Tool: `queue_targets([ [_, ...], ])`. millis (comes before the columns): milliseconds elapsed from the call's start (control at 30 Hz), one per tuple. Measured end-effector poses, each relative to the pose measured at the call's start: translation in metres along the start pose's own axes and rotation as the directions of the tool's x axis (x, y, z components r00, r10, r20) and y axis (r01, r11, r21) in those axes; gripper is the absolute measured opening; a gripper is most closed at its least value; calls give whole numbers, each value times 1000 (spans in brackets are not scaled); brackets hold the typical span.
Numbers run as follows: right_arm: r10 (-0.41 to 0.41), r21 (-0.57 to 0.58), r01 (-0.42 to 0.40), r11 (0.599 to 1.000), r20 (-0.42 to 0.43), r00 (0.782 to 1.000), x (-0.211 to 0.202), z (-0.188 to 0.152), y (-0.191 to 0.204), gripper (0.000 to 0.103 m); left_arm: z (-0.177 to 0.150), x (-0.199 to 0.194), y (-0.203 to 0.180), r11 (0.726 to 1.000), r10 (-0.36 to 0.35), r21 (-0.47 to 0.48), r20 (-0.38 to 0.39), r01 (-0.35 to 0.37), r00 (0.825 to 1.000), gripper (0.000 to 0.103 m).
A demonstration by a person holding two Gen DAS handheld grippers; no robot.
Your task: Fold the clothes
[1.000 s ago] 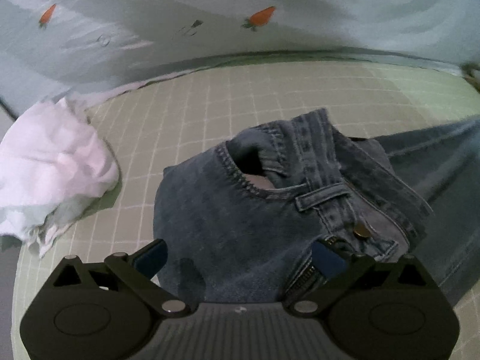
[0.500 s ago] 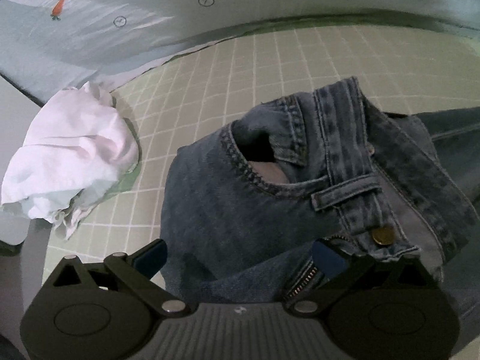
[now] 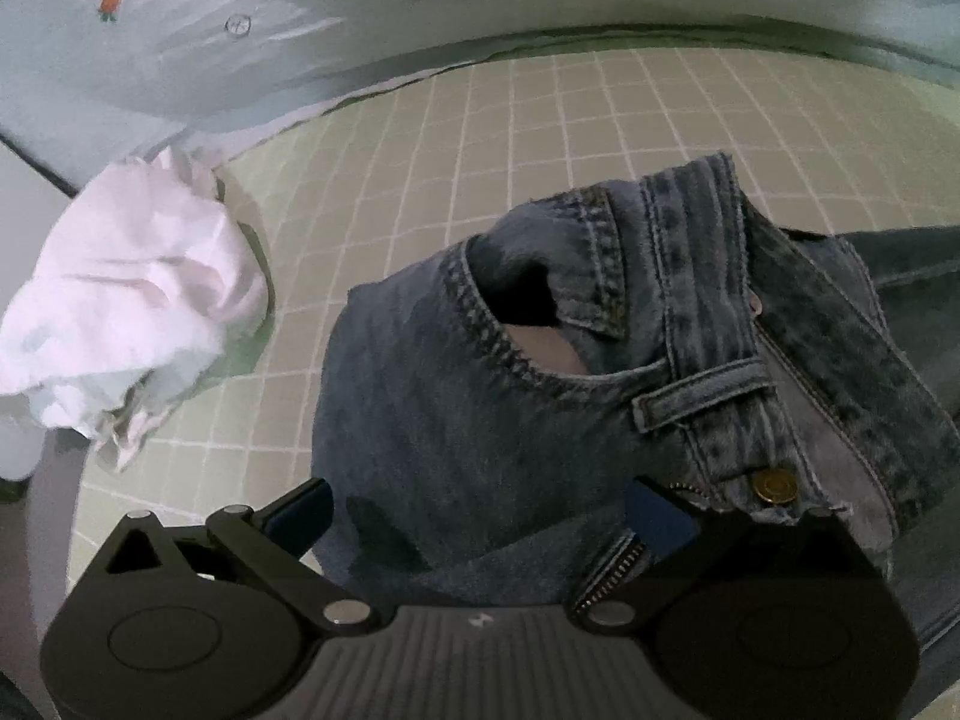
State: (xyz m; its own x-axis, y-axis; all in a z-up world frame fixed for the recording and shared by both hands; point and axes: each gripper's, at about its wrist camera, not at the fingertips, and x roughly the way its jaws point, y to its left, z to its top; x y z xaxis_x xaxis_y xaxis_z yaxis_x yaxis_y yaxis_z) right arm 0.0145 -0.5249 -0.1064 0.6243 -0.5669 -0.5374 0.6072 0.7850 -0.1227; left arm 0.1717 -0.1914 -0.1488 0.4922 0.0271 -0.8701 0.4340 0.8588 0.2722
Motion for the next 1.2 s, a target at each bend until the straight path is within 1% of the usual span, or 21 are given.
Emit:
queue_targets([
  [67, 98, -99, -95, 990, 22, 995, -14, -1, 40, 12, 0, 1, 4, 1000, -22, -1, -3, 22, 1000, 102],
  [100, 146, -136, -143, 980, 16, 989, -19, -5, 59, 12, 0, 1, 5, 999, -33, 1, -2, 33, 999, 102],
  [167, 248, -195, -251, 948, -39, 968, -26, -22, 92, 13, -2, 2, 8, 999, -49, 5, -1, 49, 999, 103],
  [200, 291, -225, -302, 927, -79, 953, -28, -33, 107, 13, -3, 2, 9, 998, -56, 7, 0, 56, 998, 103],
  [233, 317, -263, -342, 902, -133, 939, -28, -47, 122, 14, -4, 2, 10, 998, -62, 8, 1, 62, 998, 103],
  [300, 311, -329, -373, 868, -226, 923, -27, -71, 145, 16, -6, 1, 11, 997, -71, 13, 4, 71, 997, 103],
  [333, 296, -358, -358, 862, -217, 930, -32, -80, 152, 21, -7, 0, 11, 997, -75, 18, 7, 75, 997, 103],
  [367, 283, -369, -339, 865, -200, 938, -36, -82, 154, 22, -8, -1, 11, 997, -79, 24, 11, 79, 997, 103],
  [400, 272, -370, -332, 868, -207, 940, -38, -82, 156, 24, -9, -1, 12, 996, -83, 30, 14, 82, 996, 103],
  [433, 268, -355, -332, 874, -217, 939, -38, -80, 155, 32, -10, -1, 12, 996, -86, 36, 15, 85, 996, 103],
  [500, 271, -309, -337, 889, -239, 933, -38, -75, 152, 39, -12, 0, 14, 995, -97, 32, 12, 96, 995, 103],
  [567, 274, -279, -338, 899, -244, 930, -41, -73, 150, 40, -12, 1, 18, 994, -112, 21, 7, 111, 994, 103],
  [633, 296, -256, -356, 898, -245, 923, -48, -72, 151, 40, -12, 2, 21, 992, -123, 13, 2, 123, 992, 103],
  [833, 370, -256, -440, 861, -279, 886, -72, -81, 160, 41, -18, -1, 20, 993, -119, 13, 1, 119, 993, 103],
  [867, 384, -245, -454, 857, -284, 879, -75, -81, 160, 40, -20, -2, 19, 993, -116, 16, 2, 116, 993, 103],
  [933, 406, -223, -469, 855, -276, 871, -81, -78, 157, 39, -25, -5, 18, 993, -114, 26, 1, 114, 994, 103],
  [1000, 418, -185, -467, 865, -249, 873, -85, -72, 151, 39, -31, -6, 15, 992, -115, 43, -4, 115, 993, 103],
  [1067, 426, -119, -457, 881, -217, 878, -86, -64, 143, 40, -38, -8, 13, 991, -116, 60, -9, 116, 993, 103],
  [1167, 422, 31, -424, 905, -177, 889, -80, -54, 127, 42, -45, -10, 8, 989, -108, 96, -11, 108, 994, 103],
  [1200, 422, 85, -413, 907, -171, 890, -77, -52, 122, 43, -46, -11, 7, 989, -100, 109, -11, 101, 995, 103],
])
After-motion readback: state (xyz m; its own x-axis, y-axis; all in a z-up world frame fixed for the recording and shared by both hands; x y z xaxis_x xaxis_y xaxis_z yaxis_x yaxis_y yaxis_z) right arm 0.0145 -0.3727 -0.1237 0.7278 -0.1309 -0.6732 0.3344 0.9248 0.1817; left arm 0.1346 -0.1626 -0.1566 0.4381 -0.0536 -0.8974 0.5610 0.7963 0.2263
